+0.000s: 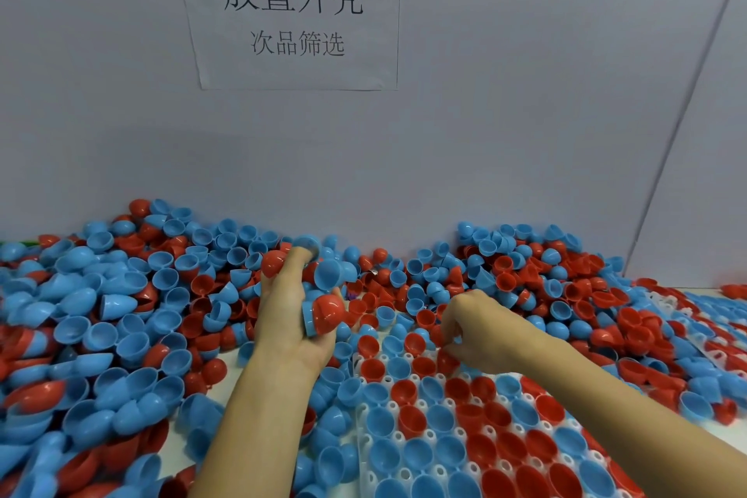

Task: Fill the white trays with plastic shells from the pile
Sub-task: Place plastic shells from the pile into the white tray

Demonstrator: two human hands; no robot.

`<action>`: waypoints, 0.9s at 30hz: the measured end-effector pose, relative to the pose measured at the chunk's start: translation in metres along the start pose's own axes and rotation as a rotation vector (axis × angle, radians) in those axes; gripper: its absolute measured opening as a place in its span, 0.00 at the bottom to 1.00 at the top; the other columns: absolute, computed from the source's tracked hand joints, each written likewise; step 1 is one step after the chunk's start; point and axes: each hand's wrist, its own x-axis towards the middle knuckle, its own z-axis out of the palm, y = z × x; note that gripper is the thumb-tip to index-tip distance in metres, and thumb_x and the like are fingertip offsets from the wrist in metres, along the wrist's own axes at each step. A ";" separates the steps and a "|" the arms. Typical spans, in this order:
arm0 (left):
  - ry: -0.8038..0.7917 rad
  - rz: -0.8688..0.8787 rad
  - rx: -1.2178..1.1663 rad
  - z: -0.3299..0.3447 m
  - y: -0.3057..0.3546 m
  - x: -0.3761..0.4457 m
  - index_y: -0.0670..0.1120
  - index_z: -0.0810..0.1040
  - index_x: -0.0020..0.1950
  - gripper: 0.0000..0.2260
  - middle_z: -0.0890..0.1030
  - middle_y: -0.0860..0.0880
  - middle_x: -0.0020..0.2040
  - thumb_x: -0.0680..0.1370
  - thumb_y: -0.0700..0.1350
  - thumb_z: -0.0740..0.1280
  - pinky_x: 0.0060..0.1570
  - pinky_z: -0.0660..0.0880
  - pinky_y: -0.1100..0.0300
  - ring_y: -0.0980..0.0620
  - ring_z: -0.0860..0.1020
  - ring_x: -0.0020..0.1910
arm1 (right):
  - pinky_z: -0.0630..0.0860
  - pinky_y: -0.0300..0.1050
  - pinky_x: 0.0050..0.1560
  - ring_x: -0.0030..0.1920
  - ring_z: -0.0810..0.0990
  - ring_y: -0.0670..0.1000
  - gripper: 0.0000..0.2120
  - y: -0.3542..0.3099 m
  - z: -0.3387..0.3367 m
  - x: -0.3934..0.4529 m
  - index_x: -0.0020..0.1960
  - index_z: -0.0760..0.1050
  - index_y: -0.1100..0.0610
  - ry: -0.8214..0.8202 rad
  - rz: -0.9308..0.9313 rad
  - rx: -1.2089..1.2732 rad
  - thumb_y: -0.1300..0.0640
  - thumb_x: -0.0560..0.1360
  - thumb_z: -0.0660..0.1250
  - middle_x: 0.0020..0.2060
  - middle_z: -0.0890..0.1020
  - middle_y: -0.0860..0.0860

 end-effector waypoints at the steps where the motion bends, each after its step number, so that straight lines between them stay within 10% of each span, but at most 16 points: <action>1: -0.002 0.000 0.003 0.000 0.000 0.000 0.48 0.73 0.55 0.10 0.75 0.50 0.36 0.77 0.44 0.71 0.22 0.71 0.69 0.60 0.74 0.23 | 0.82 0.41 0.43 0.39 0.82 0.45 0.04 0.001 -0.002 -0.001 0.44 0.85 0.57 0.023 0.005 0.041 0.61 0.75 0.70 0.40 0.84 0.45; 13: 0.002 0.034 0.086 0.000 -0.002 -0.001 0.50 0.72 0.56 0.10 0.74 0.51 0.34 0.78 0.44 0.70 0.21 0.69 0.69 0.60 0.72 0.21 | 0.79 0.37 0.35 0.37 0.85 0.51 0.04 -0.025 -0.004 -0.034 0.44 0.82 0.51 0.287 0.148 0.991 0.58 0.76 0.71 0.36 0.85 0.52; 20: -0.009 0.026 0.078 0.003 -0.003 -0.005 0.49 0.73 0.57 0.10 0.76 0.51 0.34 0.78 0.45 0.71 0.20 0.69 0.69 0.61 0.73 0.20 | 0.81 0.47 0.52 0.45 0.85 0.53 0.13 -0.042 -0.012 -0.046 0.46 0.86 0.49 0.250 0.194 1.496 0.66 0.76 0.70 0.44 0.86 0.56; 27: -0.049 0.044 0.136 0.001 -0.004 -0.004 0.47 0.74 0.58 0.08 0.75 0.51 0.32 0.80 0.41 0.67 0.19 0.69 0.69 0.61 0.72 0.20 | 0.80 0.44 0.51 0.47 0.84 0.52 0.12 -0.050 -0.021 -0.054 0.52 0.85 0.54 0.199 0.129 1.571 0.65 0.78 0.66 0.49 0.86 0.55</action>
